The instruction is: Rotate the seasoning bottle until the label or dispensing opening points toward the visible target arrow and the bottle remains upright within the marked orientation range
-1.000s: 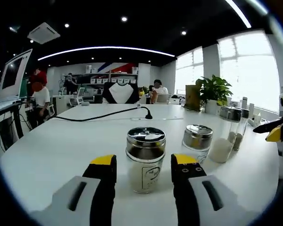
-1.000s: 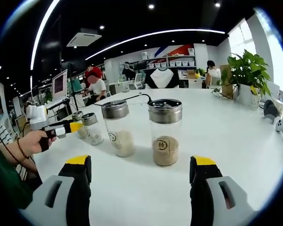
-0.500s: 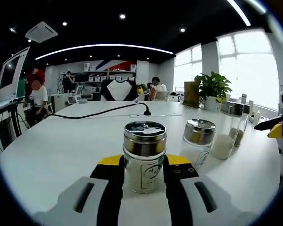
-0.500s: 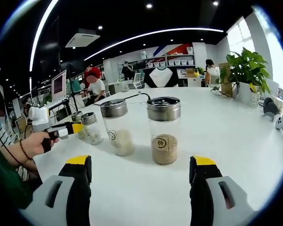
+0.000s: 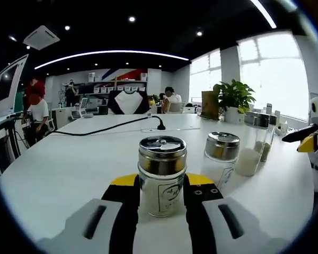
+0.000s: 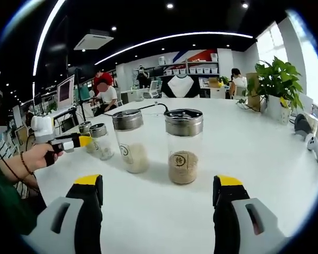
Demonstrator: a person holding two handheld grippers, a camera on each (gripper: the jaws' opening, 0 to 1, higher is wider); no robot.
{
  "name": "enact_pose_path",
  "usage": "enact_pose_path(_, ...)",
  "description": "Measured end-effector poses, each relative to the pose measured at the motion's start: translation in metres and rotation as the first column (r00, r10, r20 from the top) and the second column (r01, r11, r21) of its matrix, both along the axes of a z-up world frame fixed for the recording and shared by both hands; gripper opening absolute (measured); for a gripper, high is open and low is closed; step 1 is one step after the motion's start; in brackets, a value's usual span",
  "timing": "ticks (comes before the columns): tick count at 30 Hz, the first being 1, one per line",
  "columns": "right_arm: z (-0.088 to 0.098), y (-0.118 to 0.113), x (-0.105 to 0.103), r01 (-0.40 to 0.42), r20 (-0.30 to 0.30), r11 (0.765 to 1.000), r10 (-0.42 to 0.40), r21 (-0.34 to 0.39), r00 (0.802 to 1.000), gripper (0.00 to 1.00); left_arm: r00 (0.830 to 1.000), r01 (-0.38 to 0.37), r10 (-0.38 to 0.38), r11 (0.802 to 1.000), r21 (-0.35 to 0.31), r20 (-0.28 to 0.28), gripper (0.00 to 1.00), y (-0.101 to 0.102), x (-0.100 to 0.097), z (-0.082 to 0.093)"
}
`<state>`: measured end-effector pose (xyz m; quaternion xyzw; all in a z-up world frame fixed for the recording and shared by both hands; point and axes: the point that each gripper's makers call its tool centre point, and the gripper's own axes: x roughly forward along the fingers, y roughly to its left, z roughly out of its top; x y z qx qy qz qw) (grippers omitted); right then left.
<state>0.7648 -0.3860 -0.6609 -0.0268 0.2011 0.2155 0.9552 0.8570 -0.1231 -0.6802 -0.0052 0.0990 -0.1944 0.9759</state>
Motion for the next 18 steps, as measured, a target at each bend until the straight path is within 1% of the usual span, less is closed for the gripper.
enact_pose_path(1, 0.0000, 0.0011, 0.0001, 0.000, -0.001, 1.000, 0.000, 0.009, 1.000, 0.88, 1.000, 0.004, -0.004, 1.000, 0.000, 0.001, 0.34, -0.0001, 0.0001, 0.0000)
enact_pose_path(3, -0.0011, 0.0031, 0.0016, 0.002, -0.021, 0.998, -0.001, 0.058, 1.000, 0.87, 1.000, 0.012, -0.012, 1.000, 0.000, 0.007, 0.34, 0.0000, 0.0005, 0.0000)
enact_pose_path(4, 0.0002, 0.0024, 0.0028, 0.004, -0.019, 0.998, -0.003, 0.067, 1.000, 0.87, 1.000, 0.019, -0.019, 1.000, 0.000, 0.009, 0.34, 0.0000, 0.0006, 0.0001)
enact_pose_path(8, 0.0033, 0.0006, 0.0056, 0.013, -0.003, 0.998, -0.013, 0.058, 1.000, 0.87, 0.999, 0.041, -0.041, 0.999, -0.001, 0.016, 0.34, -0.0003, 0.0009, 0.0002)
enact_pose_path(18, -0.0028, 0.0013, 0.0051, 0.022, -0.021, 0.996, -0.020, 0.082, 1.000, 0.87, 0.994, 0.104, -0.104, 0.995, -0.007, 0.033, 0.34, -0.0018, -0.0001, 0.0006)
